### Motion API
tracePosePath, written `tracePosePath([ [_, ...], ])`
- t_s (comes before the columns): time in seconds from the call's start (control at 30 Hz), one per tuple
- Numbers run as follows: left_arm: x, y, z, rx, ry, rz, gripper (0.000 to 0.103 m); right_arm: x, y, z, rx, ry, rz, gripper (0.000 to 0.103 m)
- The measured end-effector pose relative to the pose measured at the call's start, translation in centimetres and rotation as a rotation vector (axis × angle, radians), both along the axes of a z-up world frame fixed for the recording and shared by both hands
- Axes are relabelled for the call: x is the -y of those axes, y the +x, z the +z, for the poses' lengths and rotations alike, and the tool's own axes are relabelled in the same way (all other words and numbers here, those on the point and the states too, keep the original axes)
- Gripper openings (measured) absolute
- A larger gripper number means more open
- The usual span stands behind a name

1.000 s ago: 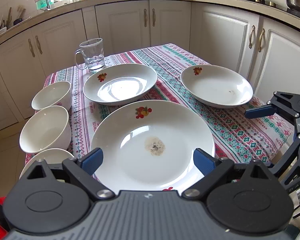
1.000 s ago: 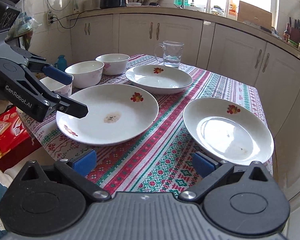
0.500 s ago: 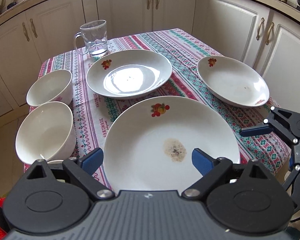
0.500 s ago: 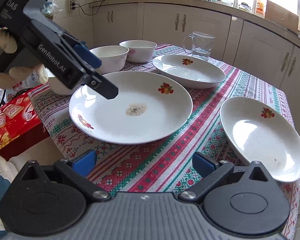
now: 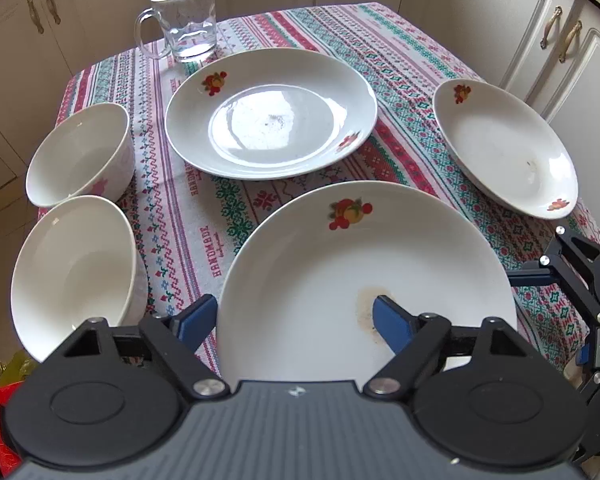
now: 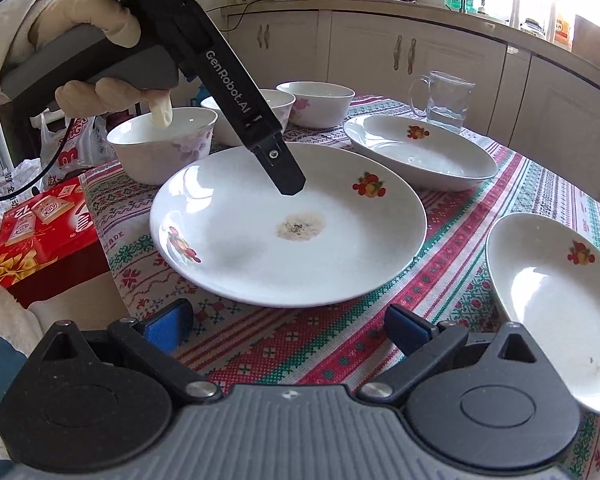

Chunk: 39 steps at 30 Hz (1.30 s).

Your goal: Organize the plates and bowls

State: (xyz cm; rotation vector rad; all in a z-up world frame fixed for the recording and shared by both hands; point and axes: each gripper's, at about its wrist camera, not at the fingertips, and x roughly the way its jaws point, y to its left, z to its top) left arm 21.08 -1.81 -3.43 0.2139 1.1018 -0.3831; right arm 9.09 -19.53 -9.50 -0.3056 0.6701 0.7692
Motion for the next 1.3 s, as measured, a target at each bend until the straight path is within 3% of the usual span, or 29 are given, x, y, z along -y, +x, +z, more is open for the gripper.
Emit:
tracePosePath([
  [0.43,0.2,1.9,-1.1,-0.104,-0.002,-0.021,0.079,-0.6,0.9,0.1,0.017,-0.006,0.034,0.103],
  [1.3,0.4,2.8,-1.5,-0.146,-0.052,-0.041,0.078,-0.9,1.5,0.0,0.005,-0.02,0.043,0.103],
])
